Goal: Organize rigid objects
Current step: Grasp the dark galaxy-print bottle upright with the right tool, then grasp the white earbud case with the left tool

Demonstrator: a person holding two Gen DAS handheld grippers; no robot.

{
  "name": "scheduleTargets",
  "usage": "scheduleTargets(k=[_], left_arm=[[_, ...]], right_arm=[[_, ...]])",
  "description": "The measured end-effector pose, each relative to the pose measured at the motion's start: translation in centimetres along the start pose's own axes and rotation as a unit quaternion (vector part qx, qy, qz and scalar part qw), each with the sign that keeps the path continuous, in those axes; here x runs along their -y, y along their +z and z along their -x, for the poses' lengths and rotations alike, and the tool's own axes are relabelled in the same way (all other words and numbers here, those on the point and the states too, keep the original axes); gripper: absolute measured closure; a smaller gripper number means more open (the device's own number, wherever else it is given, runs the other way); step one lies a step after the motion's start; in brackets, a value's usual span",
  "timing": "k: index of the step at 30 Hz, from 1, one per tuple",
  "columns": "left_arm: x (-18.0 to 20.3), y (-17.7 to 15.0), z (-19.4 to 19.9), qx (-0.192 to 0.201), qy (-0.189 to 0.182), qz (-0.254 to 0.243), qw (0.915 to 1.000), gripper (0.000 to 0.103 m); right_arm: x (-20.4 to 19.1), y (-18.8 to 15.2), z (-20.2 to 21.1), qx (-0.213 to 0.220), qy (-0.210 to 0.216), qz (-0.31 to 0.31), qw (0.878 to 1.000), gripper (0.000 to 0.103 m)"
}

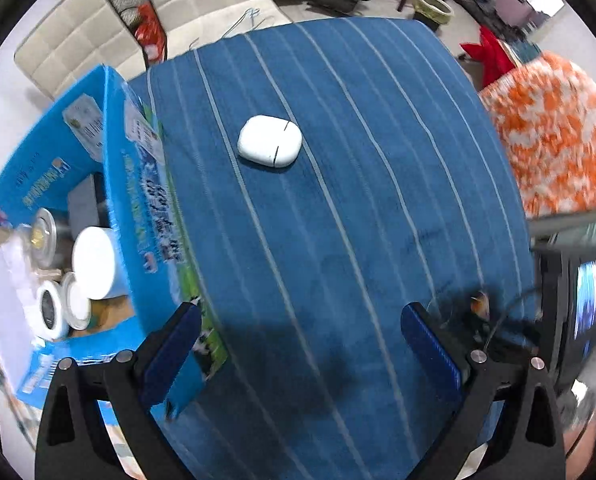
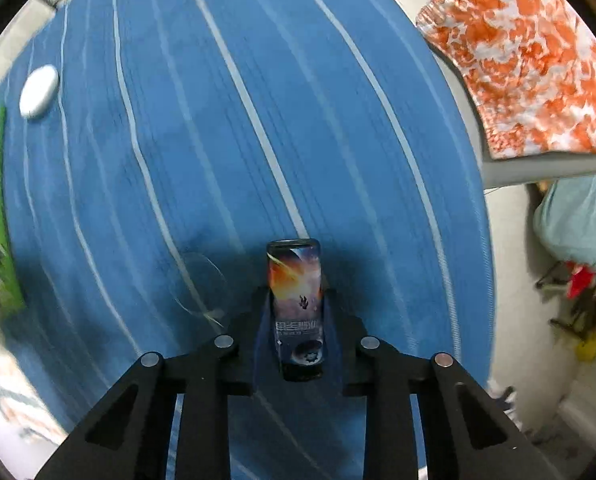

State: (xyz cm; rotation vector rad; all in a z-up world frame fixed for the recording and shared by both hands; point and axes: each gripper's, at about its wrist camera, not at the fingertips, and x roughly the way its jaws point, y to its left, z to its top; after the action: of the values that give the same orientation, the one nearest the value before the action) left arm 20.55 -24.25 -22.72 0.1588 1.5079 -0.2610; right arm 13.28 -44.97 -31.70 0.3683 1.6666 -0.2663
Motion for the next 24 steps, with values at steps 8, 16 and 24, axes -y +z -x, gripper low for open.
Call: scheduleTargets(k=[8, 16, 24], left_arm=[[-3.3, 5.5, -2.3, -0.007, -0.059, 0.183, 0.9813, 0.0], [-3.8, 9.9, -4.4, -0.008, -0.073, 0.251, 0.9651, 0.001], [-5.9, 11.5, -8.4, -0.033, -0.041, 0.332, 0.9419, 0.001]], right_arm=[[-0.5, 6.4, 2.8, 0.038, 0.035, -0.009, 0.999, 0.076], [-2.2, 9.9, 3.1, 0.052, 0.055, -0.021, 0.997, 0.076], [-2.1, 11.2, 2.0, 0.05, 0.053, -0.014, 0.997, 0.076]])
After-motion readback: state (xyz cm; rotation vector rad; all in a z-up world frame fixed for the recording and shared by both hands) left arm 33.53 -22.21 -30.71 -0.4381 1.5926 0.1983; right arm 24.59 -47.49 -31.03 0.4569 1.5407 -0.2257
